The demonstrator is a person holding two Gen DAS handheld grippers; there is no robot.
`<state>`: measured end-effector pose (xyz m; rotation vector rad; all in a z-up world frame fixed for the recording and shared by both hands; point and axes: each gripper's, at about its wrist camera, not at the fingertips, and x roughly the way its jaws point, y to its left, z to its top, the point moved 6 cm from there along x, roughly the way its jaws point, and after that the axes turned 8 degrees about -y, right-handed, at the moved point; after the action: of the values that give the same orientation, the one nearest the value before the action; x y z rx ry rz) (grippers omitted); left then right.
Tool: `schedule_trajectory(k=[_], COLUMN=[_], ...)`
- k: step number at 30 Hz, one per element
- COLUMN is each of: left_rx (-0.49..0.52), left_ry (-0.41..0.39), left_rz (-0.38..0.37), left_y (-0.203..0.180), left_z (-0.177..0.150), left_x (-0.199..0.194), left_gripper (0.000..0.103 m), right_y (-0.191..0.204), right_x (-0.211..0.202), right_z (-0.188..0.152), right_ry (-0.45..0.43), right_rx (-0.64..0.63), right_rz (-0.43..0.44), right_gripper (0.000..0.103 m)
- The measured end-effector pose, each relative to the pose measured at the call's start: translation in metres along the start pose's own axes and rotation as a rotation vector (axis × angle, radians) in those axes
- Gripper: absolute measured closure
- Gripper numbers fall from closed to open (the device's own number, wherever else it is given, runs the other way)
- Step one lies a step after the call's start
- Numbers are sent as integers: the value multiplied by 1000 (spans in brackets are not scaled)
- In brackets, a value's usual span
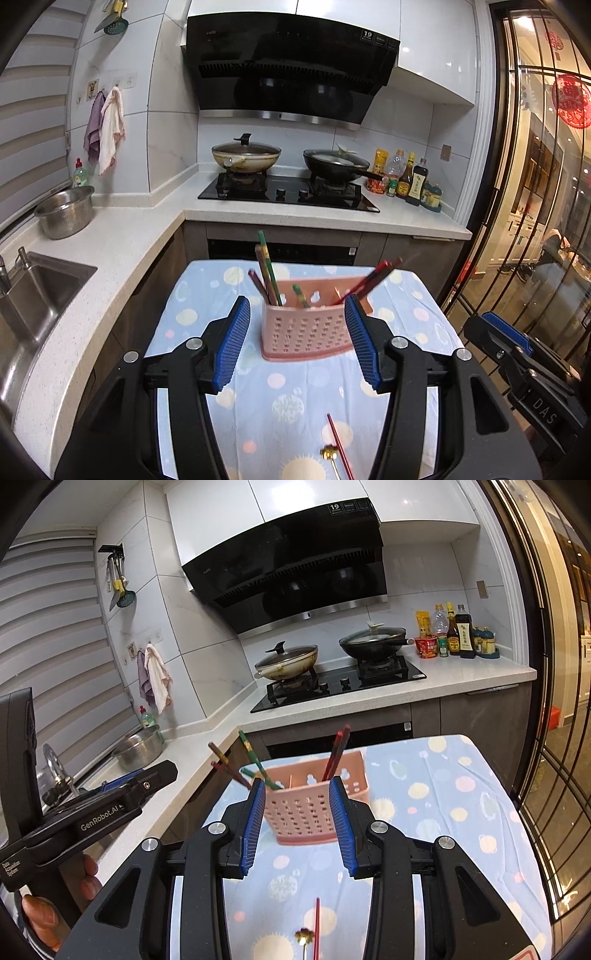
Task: Organize utensils
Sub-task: 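Withdraw both grippers toward the gold spoon and the last red chopstick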
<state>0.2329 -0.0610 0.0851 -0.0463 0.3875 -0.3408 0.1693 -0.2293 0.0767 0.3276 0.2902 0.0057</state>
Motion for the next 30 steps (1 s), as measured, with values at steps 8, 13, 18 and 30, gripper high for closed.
schedule_trajectory(k=[8, 13, 18, 30], left_rx=[-13, -26, -36, -18], left_ry=[78, 123, 184, 345], left_rz=[-1, -1, 8, 14], left_y=[3, 5, 9, 8], left_z=[-48, -76, -110, -196], left_x=[-12, -18, -21, -27], left_gripper=[52, 52, 52, 52], right_y=[-10, -13, -14, -15], right_x=[-23, -34, -43, -59], right_z=[-36, -62, -93, -192], right_ry=[59, 101, 150, 339], right_rx=[33, 42, 33, 25], right_rz=[-14, -22, -35, -60], right_gripper=[68, 68, 68, 68])
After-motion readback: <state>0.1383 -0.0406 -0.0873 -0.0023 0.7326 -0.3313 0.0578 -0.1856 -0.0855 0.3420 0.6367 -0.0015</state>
